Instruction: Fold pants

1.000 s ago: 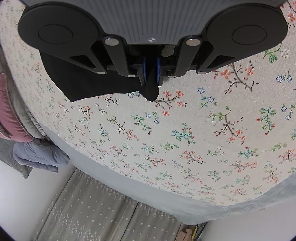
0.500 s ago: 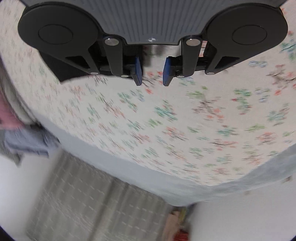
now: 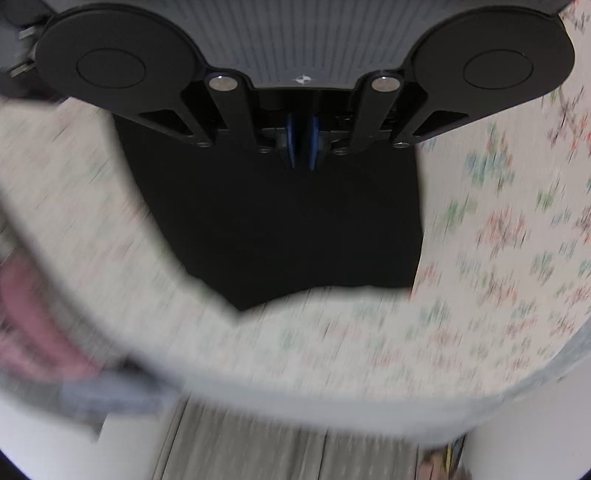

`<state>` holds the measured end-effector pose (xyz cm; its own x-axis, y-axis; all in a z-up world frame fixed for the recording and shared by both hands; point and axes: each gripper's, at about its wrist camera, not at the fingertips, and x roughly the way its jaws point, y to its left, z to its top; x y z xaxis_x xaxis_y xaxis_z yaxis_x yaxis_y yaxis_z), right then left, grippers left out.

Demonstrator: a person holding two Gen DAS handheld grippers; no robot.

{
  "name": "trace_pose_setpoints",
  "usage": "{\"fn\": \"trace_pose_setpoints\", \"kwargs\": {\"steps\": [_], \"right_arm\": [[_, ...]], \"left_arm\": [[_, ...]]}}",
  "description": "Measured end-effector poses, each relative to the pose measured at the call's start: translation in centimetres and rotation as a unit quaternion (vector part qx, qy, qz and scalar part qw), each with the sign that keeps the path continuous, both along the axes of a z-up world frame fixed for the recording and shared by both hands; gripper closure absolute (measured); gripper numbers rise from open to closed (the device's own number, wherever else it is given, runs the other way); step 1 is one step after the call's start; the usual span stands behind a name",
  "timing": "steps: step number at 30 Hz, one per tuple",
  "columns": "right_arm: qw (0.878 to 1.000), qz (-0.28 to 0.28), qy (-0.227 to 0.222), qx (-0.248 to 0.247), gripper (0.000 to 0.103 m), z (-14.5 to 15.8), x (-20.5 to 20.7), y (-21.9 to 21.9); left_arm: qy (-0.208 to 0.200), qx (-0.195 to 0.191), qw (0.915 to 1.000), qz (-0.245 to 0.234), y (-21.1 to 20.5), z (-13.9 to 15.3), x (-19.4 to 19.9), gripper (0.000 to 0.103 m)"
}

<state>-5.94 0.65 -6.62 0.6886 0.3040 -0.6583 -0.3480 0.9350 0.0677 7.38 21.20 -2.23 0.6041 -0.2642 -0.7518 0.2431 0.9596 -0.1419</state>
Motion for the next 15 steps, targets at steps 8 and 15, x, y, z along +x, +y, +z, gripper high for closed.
{"fn": "trace_pose_setpoints", "kwargs": {"steps": [8, 15], "right_arm": [[1.0, 0.013, 0.014, 0.008, 0.072, 0.3, 1.1, -0.3], [0.998, 0.008, -0.015, 0.067, 0.067, 3.9, 5.9, -4.0]], "left_arm": [[-0.016, -0.006, 0.9999, -0.004, -0.3, 1.1, -1.3, 0.083], [0.009, 0.012, 0.9971, -0.075, -3.1, -1.0, -2.7, 0.082]]}}
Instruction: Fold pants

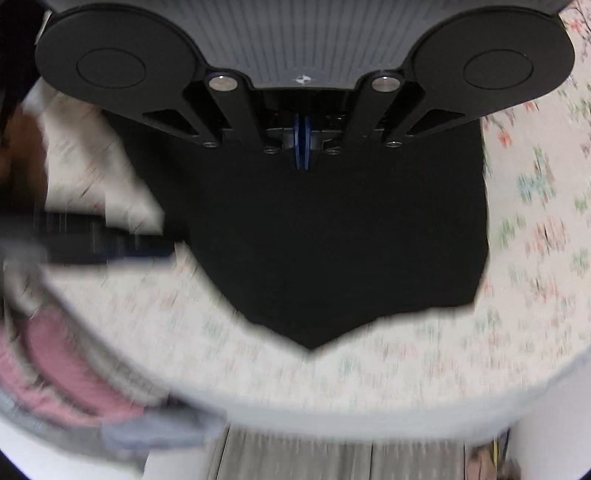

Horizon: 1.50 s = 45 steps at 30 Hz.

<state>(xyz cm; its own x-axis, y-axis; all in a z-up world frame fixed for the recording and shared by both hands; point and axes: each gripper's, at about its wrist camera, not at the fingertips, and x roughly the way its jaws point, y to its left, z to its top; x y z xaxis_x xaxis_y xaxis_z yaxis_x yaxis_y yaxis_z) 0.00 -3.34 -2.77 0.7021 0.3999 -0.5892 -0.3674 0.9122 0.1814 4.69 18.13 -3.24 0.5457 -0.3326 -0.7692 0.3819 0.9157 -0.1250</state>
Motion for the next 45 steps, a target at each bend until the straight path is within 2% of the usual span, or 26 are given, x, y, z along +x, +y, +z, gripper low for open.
{"fn": "trace_pose_setpoints", "kwargs": {"steps": [3, 6, 8, 11, 12, 13, 16, 17, 19, 20, 22, 23, 24, 25, 29, 32, 33, 35, 40, 45], "right_arm": [[0.998, 0.014, 0.053, 0.041, 0.067, -1.3, 5.7, -0.7], [0.995, 0.032, 0.088, 0.043, 0.068, -3.5, 9.5, -0.2], [0.995, 0.046, 0.068, 0.048, 0.071, -4.2, 10.7, -0.5], [0.996, 0.022, 0.063, 0.056, 0.08, -4.5, 12.1, -1.1], [0.996, 0.01, 0.063, 0.056, 0.089, -4.5, 12.5, -1.2], [0.997, -0.003, 0.061, 0.044, 0.103, -4.5, 13.1, -1.1], [0.998, -0.044, 0.04, 0.006, 0.103, -3.9, 14.2, -0.5], [0.997, -0.066, 0.03, -0.016, 0.101, -3.5, 14.3, -0.3], [0.992, -0.1, 0.002, -0.072, 0.057, -2.7, 13.3, -0.6], [0.993, -0.092, -0.005, -0.072, 0.052, -2.4, 12.7, -0.9], [0.997, -0.063, 0.006, -0.052, 0.048, -1.8, 11.0, -2.1], [0.997, -0.055, 0.014, -0.048, 0.047, -1.6, 10.2, -2.5], [0.997, -0.048, 0.023, -0.046, 0.043, -1.4, 9.2, -2.9], [0.998, -0.041, 0.034, -0.042, 0.037, -1.3, 8.3, -3.5], [0.993, -0.034, 0.107, 0.023, 0.033, -1.4, 5.6, -6.1], [0.983, -0.037, 0.15, 0.099, 0.033, -1.8, 4.2, -8.0], [0.979, -0.04, 0.157, 0.126, 0.033, -2.0, 3.8, -8.5], [0.97, -0.047, 0.168, 0.17, 0.033, -2.6, 3.2, -9.2], [0.963, -0.052, 0.187, 0.189, 0.033, -3.9, 3.2, -8.5], [0.961, -0.03, 0.185, 0.205, 0.033, -4.3, 3.1, -7.5]], "left_arm": [[0.001, -0.001, 1.0, -0.007, 0.4, 0.0, 0.0, 0.082], [0.006, -0.007, 0.9998, -0.015, 1.1, -0.3, 0.0, 0.082], [0.006, -0.01, 0.9997, -0.02, 1.3, -0.3, -0.1, 0.082], [0.006, -0.012, 0.9996, -0.023, 1.4, -0.1, -0.6, 0.082], [0.007, -0.012, 0.9996, -0.024, 1.3, 0.0, -0.5, 0.082], [0.008, -0.012, 0.9996, -0.025, 1.4, 0.1, -0.5, 0.082], [0.004, -0.021, 0.9994, -0.027, 1.7, 0.1, -0.6, 0.082], [0.003, -0.027, 0.9993, -0.026, 2.0, 0.2, -0.6, 0.082], [-0.002, -0.045, 0.9989, -0.015, 2.7, 0.4, -0.7, 0.08], [-0.01, -0.051, 0.9986, -0.007, 3.3, 0.7, -0.8, 0.077], [-0.026, -0.068, 0.9972, 0.015, 4.8, 1.3, -1.2, 0.059], [-0.029, -0.083, 0.9956, 0.032, 5.8, 1.6, -1.1, 0.053], [-0.025, -0.103, 0.9931, 0.052, 6.9, 1.7, -1.0, 0.04], [-0.019, -0.122, 0.9898, 0.072, 8.0, 1.7, -0.7, 0.031], [0.008, -0.181, 0.975, 0.128, 11.8, 1.1, 0.0, 0.03], [0.027, -0.219, 0.9654, 0.139, 13.1, 0.7, 0.9, 0.02], [0.031, -0.224, 0.9638, 0.142, 13.2, 0.8, 1.1, 0.015], [0.036, -0.219, 0.9631, 0.153, 13.2, 0.6, 1.6, 0.014], [0.07, -0.219, 0.9591, 0.166, 12.8, -0.8, 2.9, 0.012], [0.069, -0.211, 0.9615, 0.161, 12.3, -0.9, 3.1, 0.007]]}}
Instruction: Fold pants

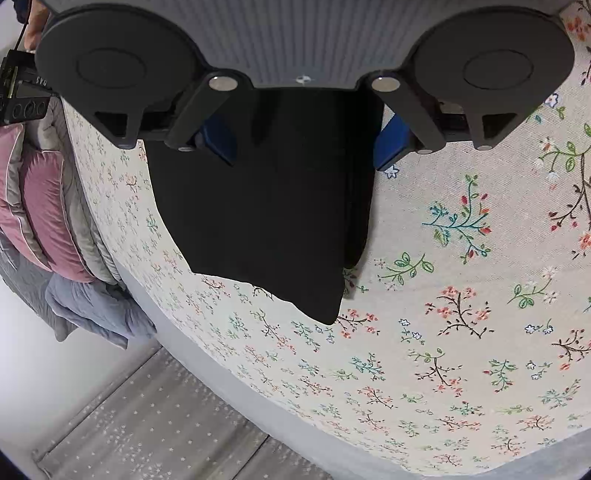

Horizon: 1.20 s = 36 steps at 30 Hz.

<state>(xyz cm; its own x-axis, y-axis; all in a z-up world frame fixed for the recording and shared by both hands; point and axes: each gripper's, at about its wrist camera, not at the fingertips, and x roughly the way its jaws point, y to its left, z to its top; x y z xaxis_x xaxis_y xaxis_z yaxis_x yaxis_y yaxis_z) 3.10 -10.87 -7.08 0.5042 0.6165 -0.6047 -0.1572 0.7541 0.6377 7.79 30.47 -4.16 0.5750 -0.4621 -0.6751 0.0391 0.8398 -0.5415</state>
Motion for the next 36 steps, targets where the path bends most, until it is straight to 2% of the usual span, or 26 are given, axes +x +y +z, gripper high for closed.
{"fn": "trace_pose_setpoints", "kwargs": {"steps": [4, 9, 17, 20, 23, 25, 26, 27, 28, 32, 34, 36], "right_arm": [[1.0, 0.012, 0.0, 0.015, 0.033, -0.6, 0.1, 0.9], [1.0, 0.023, -0.005, 0.015, 0.033, -0.8, 0.4, 1.9], [0.999, 0.022, -0.002, 0.028, 0.032, -1.4, 0.6, 2.0], [0.999, 0.024, -0.01, 0.024, 0.032, -1.6, 0.5, 2.5], [0.999, 0.024, -0.017, 0.015, 0.034, -1.5, 0.4, 3.0], [1.0, 0.017, -0.016, 0.006, 0.044, -1.4, 0.4, 3.4], [1.0, 0.015, -0.014, 0.002, 0.049, -1.3, 0.4, 3.6], [1.0, 0.011, -0.013, -0.008, 0.065, -1.2, 0.4, 3.9], [1.0, 0.009, -0.014, -0.02, 0.075, -1.1, 0.4, 4.1], [0.996, 0.025, -0.049, -0.067, 0.084, 0.1, 0.1, 5.2], [0.991, 0.04, -0.086, -0.099, 0.09, 1.6, -0.4, 5.9], [0.985, 0.052, -0.116, -0.117, 0.091, 3.0, -0.6, 6.1]], "left_arm": [[0.009, 0.015, 0.9998, -0.007, -0.4, -0.3, 0.4, 0.006], [0.023, 0.061, 0.9978, -0.009, -0.9, 0.1, 0.4, 0.007], [0.026, 0.065, 0.9968, -0.039, -2.7, -0.4, 0.3, 0.007], [0.023, 0.074, 0.9963, -0.035, -3.4, -0.3, 0.3, 0.015], [0.019, 0.076, 0.9964, -0.032, -3.7, -0.2, 0.3, 0.03], [0.019, 0.069, 0.9972, -0.023, -3.6, -0.1, 0.3, 0.045], [0.019, 0.063, 0.9977, -0.017, -3.5, -0.1, 0.3, 0.049], [0.018, 0.06, 0.998, -0.011, -3.5, 0.0, 0.3, 0.054], [0.014, 0.063, 0.9979, -0.008, -3.6, 0.2, 0.2, 0.056], [-0.014, 0.097, 0.9952, 0.002, -5.2, 1.3, -0.4, 0.06], [-0.034, 0.092, 0.9952, 0.005, -5.7, 2.3, -0.5, 0.061], [-0.053, 0.079, 0.9954, 0.007, -6.2, 3.5, -0.3, 0.061]]}}
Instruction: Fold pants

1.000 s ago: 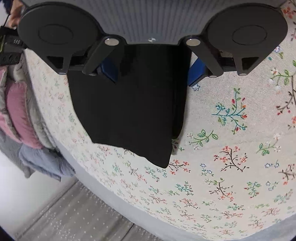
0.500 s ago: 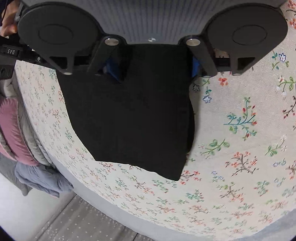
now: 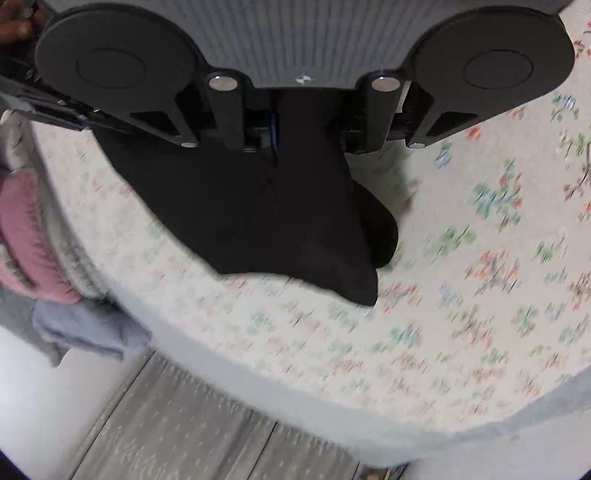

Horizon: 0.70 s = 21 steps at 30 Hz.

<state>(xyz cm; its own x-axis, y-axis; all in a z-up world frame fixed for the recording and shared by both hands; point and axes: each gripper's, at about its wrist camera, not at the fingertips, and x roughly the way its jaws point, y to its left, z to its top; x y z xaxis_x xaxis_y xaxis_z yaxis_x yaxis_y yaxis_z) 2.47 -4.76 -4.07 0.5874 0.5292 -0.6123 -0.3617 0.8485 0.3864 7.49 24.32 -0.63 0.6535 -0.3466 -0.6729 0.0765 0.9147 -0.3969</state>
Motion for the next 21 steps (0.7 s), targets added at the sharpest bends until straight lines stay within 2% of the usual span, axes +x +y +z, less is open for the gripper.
{"fn": "trace_pose_setpoints", "kwargs": {"steps": [5, 10, 13, 16, 19, 20, 21], "right_arm": [[0.997, 0.0, -0.061, -0.044, 0.091, 3.0, 0.1, -1.2], [0.99, -0.029, -0.121, -0.065, 0.091, 6.3, 1.1, -5.2], [0.983, -0.052, -0.154, -0.082, 0.091, 8.0, 2.1, -7.9], [0.98, -0.076, -0.164, -0.083, 0.091, 8.5, 3.6, -10.5], [0.984, -0.094, -0.127, -0.086, 0.09, 6.7, 6.3, -12.7], [0.986, -0.1, -0.1, -0.084, 0.089, 5.3, 7.5, -13.3], [0.988, -0.11, -0.068, -0.088, 0.088, 3.7, 8.7, -14.0]], "left_arm": [[-0.045, -0.018, 0.9987, -0.012, -3.5, 2.6, 1.1, 0.062], [-0.092, -0.037, 0.9949, -0.021, -8.9, 5.5, 4.0, 0.062], [-0.101, -0.054, 0.9932, -0.023, -11.3, 6.1, 6.5, 0.061], [-0.065, -0.04, 0.9966, -0.033, -13.9, 4.3, 9.3, 0.06], [0.034, -0.041, 0.9979, -0.037, -15.9, -0.8, 13.1, 0.057], [0.05, -0.015, 0.9982, -0.031, -16.5, -2.5, 13.9, 0.045], [0.047, 0.022, 0.9983, -0.026, -17.2, -3.7, 14.5, 0.042]]}}
